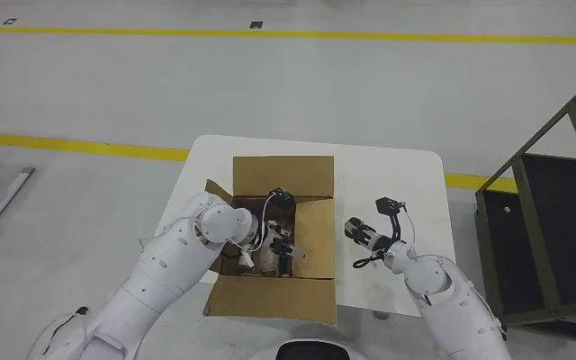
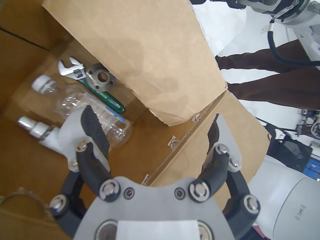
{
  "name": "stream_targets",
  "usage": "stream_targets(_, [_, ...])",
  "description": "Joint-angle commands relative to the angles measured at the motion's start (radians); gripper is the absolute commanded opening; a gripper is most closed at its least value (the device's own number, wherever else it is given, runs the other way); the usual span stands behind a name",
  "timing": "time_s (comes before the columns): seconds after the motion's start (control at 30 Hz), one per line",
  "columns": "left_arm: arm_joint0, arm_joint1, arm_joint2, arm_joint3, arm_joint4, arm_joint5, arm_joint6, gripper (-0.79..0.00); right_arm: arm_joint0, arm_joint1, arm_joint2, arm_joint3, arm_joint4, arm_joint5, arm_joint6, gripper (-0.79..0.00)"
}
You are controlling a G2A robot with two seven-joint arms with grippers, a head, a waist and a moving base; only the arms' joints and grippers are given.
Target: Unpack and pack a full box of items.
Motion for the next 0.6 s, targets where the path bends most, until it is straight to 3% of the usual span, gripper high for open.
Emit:
stream_targets(0.0, [-0.002, -0.008, 0.007, 0.058, -0.042, 0.014, 0.012, 0.0, 0.012, -0.003, -0.014, 0.017, 0.0, -0.007, 0.003, -0.785])
stream_targets(0.17, [-0.014, -0.034, 0.047, 0.151, -0.064, 0.041, 0.064, 0.0, 0.035, -0.012, -0.045, 0.053, 0.007, -0.01, 0.002, -0.785])
stream_targets(0.4, [-0.041, -0.071, 0.049, 0.299, -0.283, -0.01, 0.024, 0.0, 0.05, -0.019, -0.069, 0.08, 0.012, -0.017, 0.004, -0.785])
stream_targets(0.57, [-0.073, -0.101, 0.078, 0.393, -0.345, -0.027, -0.011, 0.0, 0.061, -0.024, -0.084, 0.095, 0.014, -0.022, 0.006, -0.785])
